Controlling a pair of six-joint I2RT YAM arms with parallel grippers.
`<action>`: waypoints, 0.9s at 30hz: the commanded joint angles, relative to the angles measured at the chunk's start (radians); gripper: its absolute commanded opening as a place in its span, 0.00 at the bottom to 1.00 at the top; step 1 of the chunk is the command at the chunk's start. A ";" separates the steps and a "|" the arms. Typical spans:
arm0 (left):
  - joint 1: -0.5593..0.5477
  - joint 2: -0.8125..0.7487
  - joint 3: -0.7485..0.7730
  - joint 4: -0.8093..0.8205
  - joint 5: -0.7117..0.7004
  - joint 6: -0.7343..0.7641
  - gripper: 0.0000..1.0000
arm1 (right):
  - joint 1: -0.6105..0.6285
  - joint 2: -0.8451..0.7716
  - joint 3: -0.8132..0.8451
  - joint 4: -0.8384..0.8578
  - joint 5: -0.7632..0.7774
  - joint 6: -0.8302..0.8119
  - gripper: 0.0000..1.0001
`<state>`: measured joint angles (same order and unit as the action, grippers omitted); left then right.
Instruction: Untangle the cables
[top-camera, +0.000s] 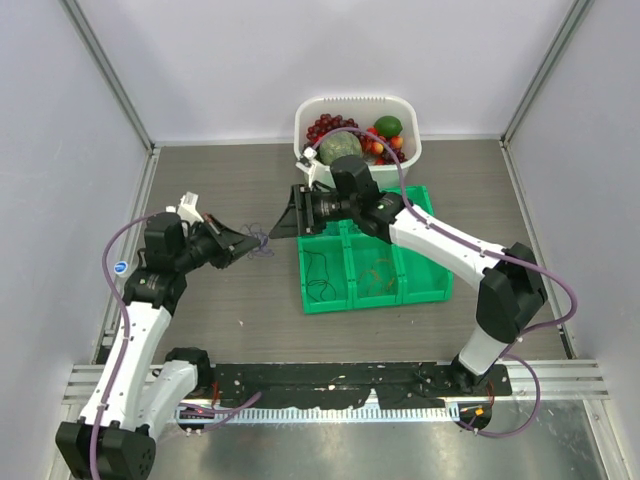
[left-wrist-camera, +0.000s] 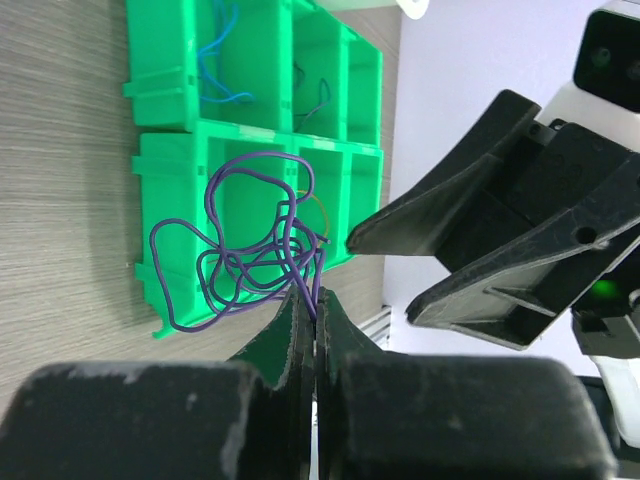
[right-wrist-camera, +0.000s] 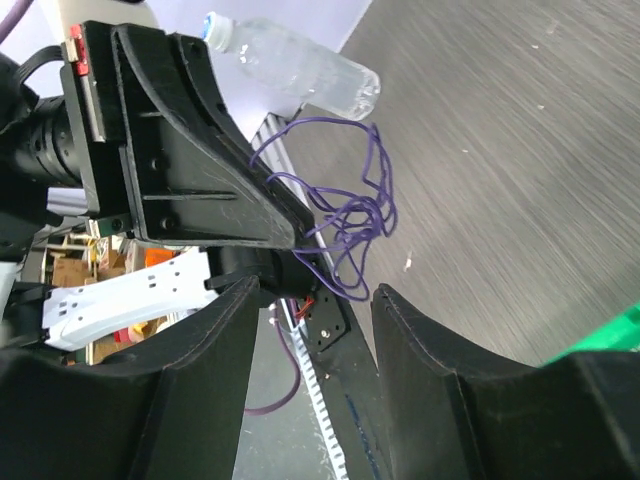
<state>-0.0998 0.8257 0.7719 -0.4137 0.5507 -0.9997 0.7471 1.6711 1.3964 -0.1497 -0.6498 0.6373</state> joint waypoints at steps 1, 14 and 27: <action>0.000 -0.040 0.020 0.050 0.051 -0.040 0.00 | 0.058 0.006 0.007 0.093 -0.032 -0.035 0.54; -0.001 -0.020 0.035 0.041 0.098 -0.100 0.00 | 0.133 0.012 0.027 -0.059 0.199 -0.229 0.50; 0.000 0.013 0.024 0.107 0.094 -0.154 0.00 | 0.159 -0.011 0.016 0.021 0.269 -0.248 0.01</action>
<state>-0.0998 0.8368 0.7719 -0.3569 0.6319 -1.1503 0.8970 1.6844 1.3964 -0.1814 -0.4377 0.4164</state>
